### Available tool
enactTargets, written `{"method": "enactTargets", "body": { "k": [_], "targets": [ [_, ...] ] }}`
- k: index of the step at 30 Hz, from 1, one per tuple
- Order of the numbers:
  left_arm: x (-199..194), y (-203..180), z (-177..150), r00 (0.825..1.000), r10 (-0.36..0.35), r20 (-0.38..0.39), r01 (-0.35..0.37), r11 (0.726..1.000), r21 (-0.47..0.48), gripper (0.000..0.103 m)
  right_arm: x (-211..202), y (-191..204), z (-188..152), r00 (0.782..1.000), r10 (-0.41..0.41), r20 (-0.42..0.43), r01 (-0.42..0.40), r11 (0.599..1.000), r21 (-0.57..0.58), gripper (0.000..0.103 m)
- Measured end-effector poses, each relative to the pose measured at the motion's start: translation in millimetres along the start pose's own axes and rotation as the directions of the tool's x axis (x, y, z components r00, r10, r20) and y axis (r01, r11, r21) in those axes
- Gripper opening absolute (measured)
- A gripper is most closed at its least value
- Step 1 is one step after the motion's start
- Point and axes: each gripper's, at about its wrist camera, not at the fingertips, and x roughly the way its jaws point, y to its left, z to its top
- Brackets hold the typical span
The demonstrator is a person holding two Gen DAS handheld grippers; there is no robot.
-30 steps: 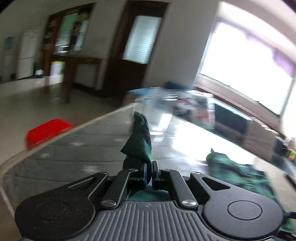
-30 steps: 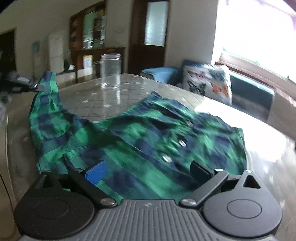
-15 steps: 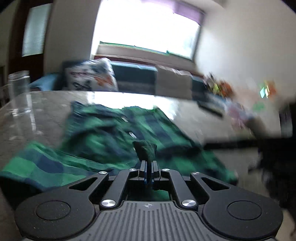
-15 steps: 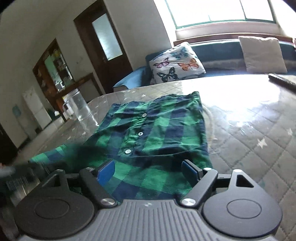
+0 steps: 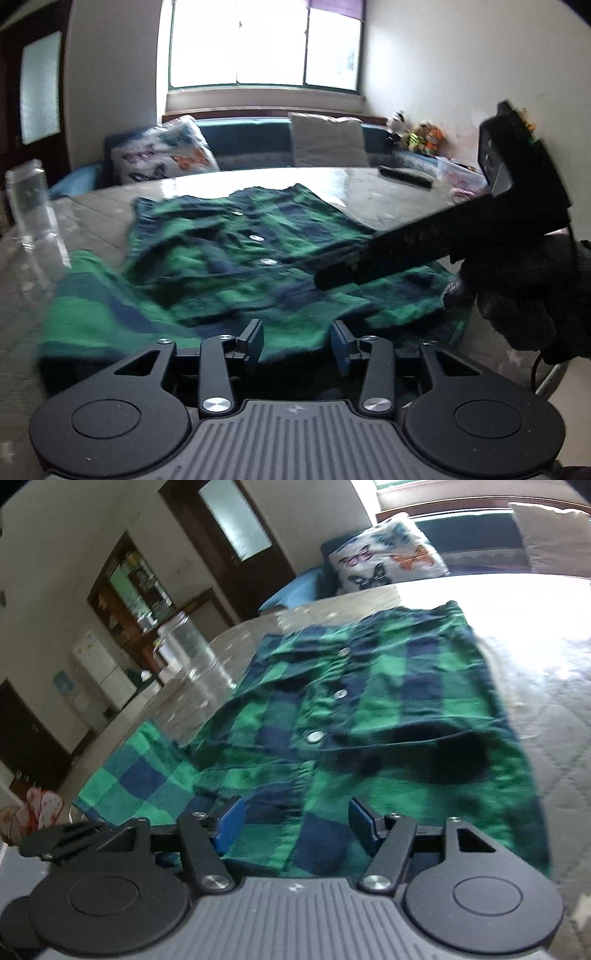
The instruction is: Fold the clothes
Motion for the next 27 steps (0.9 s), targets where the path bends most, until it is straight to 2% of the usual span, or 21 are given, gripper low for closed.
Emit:
{"method": "enactTargets", "body": {
  "k": [3, 7, 9, 11, 13, 15, 17, 20, 27],
  "targets": [
    [-23, 14, -3, 0.997, 0.055, 0.048, -0.055, 0.998, 0.001, 0.052, 11, 6, 0, 0.999, -0.016, -0.034, 0.015, 1.0, -0.016, 0.049],
    [-53, 36, -11, 0.983, 0.156, 0.097, -0.154, 0.988, -0.029, 0.061, 15, 14, -2, 0.999, -0.028, -0.047, 0.025, 0.998, -0.055, 0.036],
    [-62, 46, -17, 0.974, 0.206, 0.098, -0.201, 0.978, -0.055, 0.071, 16, 16, -3, 0.998, -0.031, -0.053, 0.028, 0.997, -0.068, 0.029],
    [-69, 57, -23, 0.962, 0.256, 0.089, -0.25, 0.965, -0.08, 0.076, 16, 17, -3, 0.998, -0.043, -0.051, 0.04, 0.997, -0.071, 0.018],
    [-70, 64, -29, 0.96, 0.273, 0.061, -0.266, 0.959, -0.097, 0.077, 14, 16, -2, 0.998, -0.048, -0.042, 0.045, 0.997, -0.068, 0.01],
    [-66, 67, -36, 0.96, 0.279, 0.032, -0.274, 0.957, -0.097, 0.077, 8, 19, 2, 0.999, -0.042, -0.023, 0.04, 0.996, -0.078, 0.008],
    [-59, 67, -40, 0.958, 0.286, 0.016, -0.284, 0.955, -0.09, 0.077, 0, 23, 7, 0.999, -0.037, 0.002, 0.037, 0.995, -0.093, 0.002],
    [-47, 73, -43, 0.956, 0.294, -0.005, -0.293, 0.95, -0.106, 0.077, -17, 31, 16, 0.998, -0.037, 0.06, 0.044, 0.992, -0.121, 0.002],
    [-30, 77, -49, 0.942, 0.334, -0.036, -0.336, 0.939, -0.08, 0.077, -71, 33, 39, 0.967, -0.09, 0.237, 0.132, 0.977, -0.167, 0.001]
  ]
}}
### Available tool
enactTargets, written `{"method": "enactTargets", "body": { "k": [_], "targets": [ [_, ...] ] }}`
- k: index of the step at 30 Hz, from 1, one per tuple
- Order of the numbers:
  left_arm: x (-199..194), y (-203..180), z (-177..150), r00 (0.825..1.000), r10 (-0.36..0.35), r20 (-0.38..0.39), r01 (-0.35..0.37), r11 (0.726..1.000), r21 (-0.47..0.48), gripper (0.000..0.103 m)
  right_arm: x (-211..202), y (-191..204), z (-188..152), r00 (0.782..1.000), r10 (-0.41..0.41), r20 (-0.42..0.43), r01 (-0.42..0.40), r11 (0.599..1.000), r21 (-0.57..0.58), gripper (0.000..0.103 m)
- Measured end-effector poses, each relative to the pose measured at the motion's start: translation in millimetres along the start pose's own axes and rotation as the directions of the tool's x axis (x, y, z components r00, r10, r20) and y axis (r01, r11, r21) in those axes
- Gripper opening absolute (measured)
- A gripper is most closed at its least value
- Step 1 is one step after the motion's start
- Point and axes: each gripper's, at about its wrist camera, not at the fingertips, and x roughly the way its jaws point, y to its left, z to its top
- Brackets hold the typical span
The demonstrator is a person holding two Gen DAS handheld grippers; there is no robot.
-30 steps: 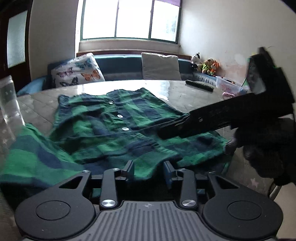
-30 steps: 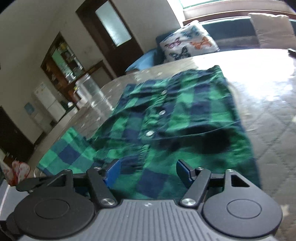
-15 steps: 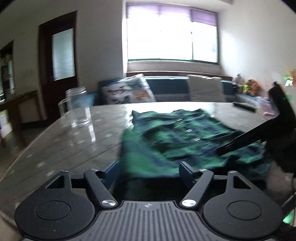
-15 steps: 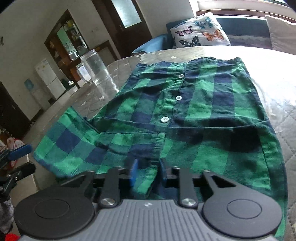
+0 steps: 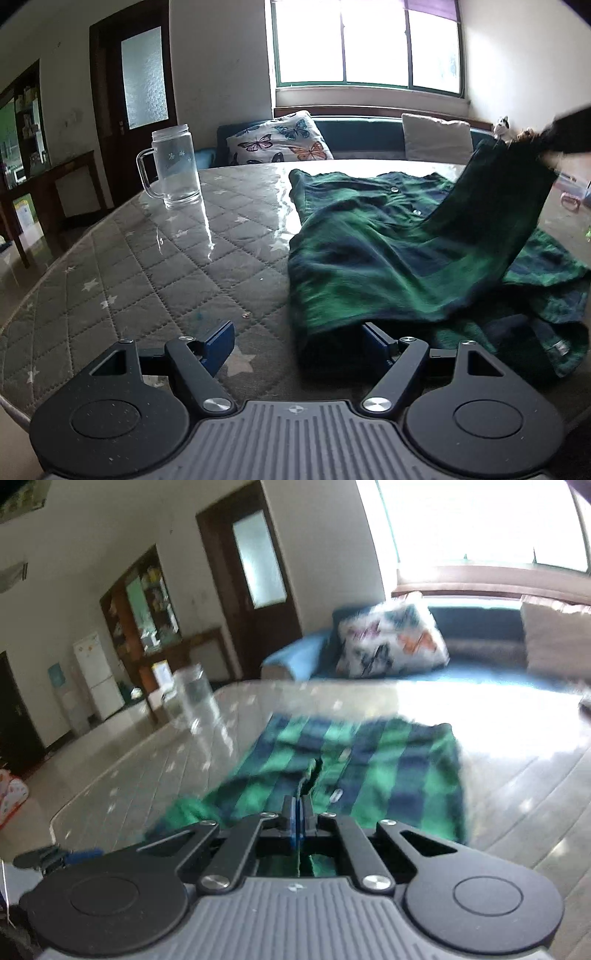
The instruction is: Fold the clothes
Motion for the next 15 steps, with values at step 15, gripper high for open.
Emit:
{"method": "enactTargets", "body": {
  "k": [15],
  "targets": [
    [4, 0, -5, 0.999, 0.039, -0.019, -0.037, 0.998, 0.06, 0.075, 2, -52, -37, 0.984, -0.174, -0.045, 0.178, 0.981, 0.083, 0.001]
  ]
}}
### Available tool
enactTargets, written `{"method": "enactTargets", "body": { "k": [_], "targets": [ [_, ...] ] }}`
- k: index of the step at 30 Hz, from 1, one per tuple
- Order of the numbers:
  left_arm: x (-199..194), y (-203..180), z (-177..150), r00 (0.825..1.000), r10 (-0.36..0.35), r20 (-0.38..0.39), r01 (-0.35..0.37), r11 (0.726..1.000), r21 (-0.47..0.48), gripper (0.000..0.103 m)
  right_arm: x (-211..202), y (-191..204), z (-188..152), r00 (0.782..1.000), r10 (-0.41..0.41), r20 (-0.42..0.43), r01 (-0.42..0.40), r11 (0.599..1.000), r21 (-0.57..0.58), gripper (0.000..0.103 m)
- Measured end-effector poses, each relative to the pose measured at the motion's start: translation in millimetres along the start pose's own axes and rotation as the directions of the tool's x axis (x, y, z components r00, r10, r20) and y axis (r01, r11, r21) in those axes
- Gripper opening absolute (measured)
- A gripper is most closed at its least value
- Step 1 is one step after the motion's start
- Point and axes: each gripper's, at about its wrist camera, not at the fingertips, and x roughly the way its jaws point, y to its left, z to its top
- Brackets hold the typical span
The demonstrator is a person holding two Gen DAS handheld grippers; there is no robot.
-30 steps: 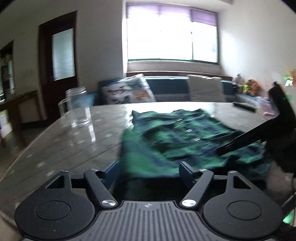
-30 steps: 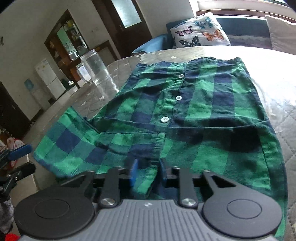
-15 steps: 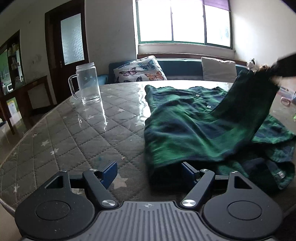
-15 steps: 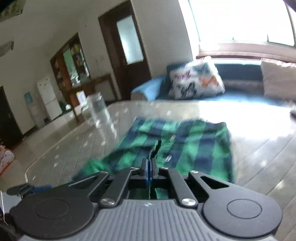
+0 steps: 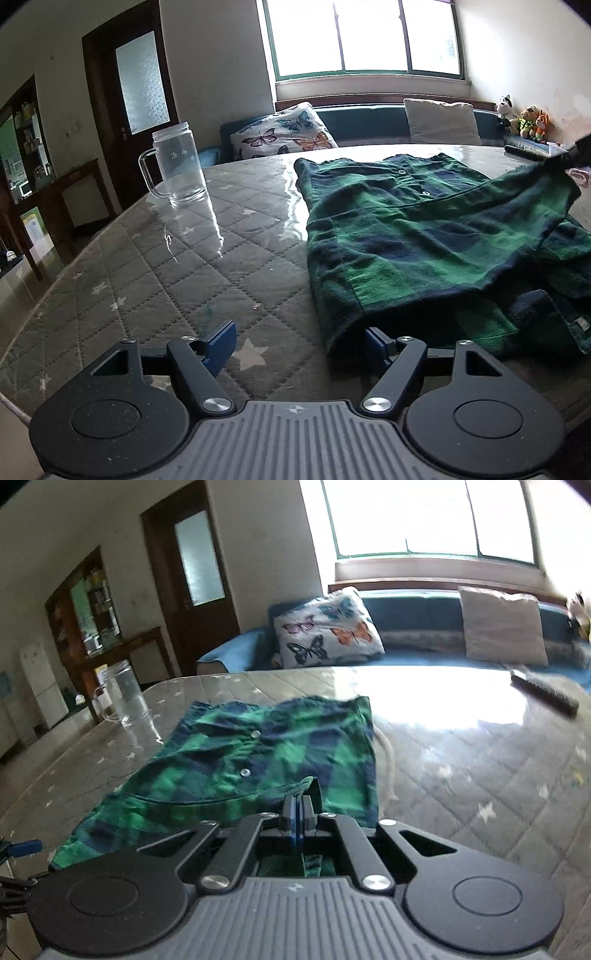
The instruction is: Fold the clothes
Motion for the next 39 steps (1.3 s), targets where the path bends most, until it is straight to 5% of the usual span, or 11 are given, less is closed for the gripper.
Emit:
{"method": "enactTargets", "body": {
  "k": [7, 14, 18, 21, 25, 39],
  "targets": [
    [-16, 16, 1, 1.0, -0.023, 0.014, 0.023, 1.0, 0.006, 0.075, 21, -13, -24, 0.996, -0.049, -0.078, 0.051, 0.998, 0.026, 0.001],
    [-35, 33, 16, 0.998, -0.023, 0.066, 0.024, 1.0, -0.006, 0.075, 12, -14, -23, 0.996, -0.086, -0.03, 0.086, 0.996, 0.014, 0.001],
    [-21, 32, 33, 0.996, -0.032, 0.08, 0.034, 0.999, -0.02, 0.062, 14, -16, -23, 0.998, -0.044, -0.048, 0.046, 0.998, 0.04, 0.002],
    [2, 26, 43, 0.995, -0.065, 0.07, 0.067, 0.998, -0.021, 0.052, 15, -12, -23, 0.998, -0.05, -0.046, 0.051, 0.998, 0.025, 0.009],
    [31, 19, 49, 0.993, -0.113, 0.036, 0.115, 0.993, -0.035, 0.047, 20, -11, -24, 0.996, -0.058, -0.06, 0.059, 0.998, 0.008, 0.035],
    [43, -2, 38, 0.993, -0.121, 0.013, 0.121, 0.993, 0.009, 0.045, 33, -5, -29, 0.994, -0.039, -0.099, 0.036, 0.999, -0.036, 0.035]
  ]
}}
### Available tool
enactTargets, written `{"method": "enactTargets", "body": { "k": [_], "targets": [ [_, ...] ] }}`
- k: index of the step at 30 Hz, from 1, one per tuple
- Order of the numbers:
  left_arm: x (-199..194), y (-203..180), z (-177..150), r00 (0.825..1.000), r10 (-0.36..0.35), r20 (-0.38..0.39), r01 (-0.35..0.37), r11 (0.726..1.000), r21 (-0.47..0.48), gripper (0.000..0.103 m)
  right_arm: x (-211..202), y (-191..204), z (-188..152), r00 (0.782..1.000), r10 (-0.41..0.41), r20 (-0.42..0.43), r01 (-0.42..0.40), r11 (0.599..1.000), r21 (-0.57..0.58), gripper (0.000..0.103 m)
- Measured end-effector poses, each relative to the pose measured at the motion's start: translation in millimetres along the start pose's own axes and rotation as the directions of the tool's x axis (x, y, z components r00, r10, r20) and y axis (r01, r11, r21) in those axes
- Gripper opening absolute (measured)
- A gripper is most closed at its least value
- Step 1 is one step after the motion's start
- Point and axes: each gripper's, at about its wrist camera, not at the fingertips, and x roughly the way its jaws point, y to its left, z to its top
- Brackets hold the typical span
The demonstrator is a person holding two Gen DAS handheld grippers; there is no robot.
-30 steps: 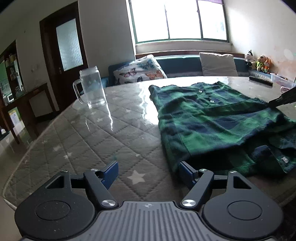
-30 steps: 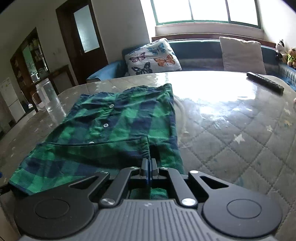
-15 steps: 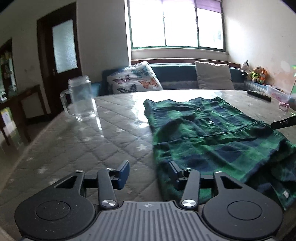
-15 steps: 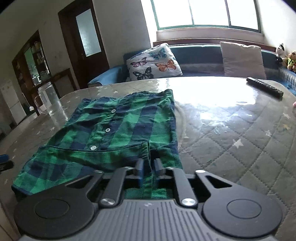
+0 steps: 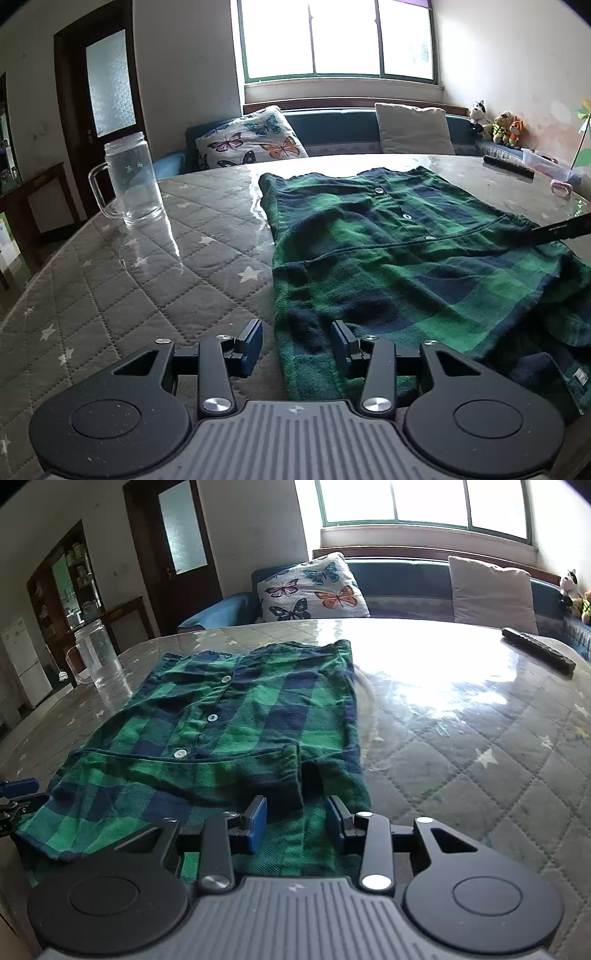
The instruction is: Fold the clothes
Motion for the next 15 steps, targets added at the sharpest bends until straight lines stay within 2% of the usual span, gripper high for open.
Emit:
{"method": "enactTargets", "body": {
  "k": [1, 3, 5, 8, 15],
  "targets": [
    [-1, 1, 1, 1.0, 0.004, 0.004, -0.004, 1.0, -0.001, 0.045, 2, 2, 0, 1.0, 0.005, -0.004, -0.005, 1.0, -0.008, 0.035],
    [-3, 2, 2, 1.0, 0.011, 0.012, -0.011, 1.0, -0.002, 0.045, 5, 6, 1, 1.0, 0.01, -0.012, -0.01, 1.0, -0.022, 0.026],
    [-5, 2, 3, 1.0, 0.016, 0.02, -0.016, 1.0, -0.003, 0.045, 6, 7, 0, 1.0, 0.002, -0.013, -0.002, 1.0, -0.025, 0.01],
    [-7, 3, 5, 0.999, 0.018, 0.028, -0.018, 1.0, -0.001, 0.046, 0, 10, 0, 1.0, -0.005, 0.006, 0.005, 1.0, -0.031, 0.006],
    [-7, 2, 11, 0.999, -0.002, 0.052, 0.001, 1.0, 0.018, 0.048, -42, 15, 8, 0.992, -0.03, 0.12, 0.034, 0.999, -0.037, 0.006]
  ]
}}
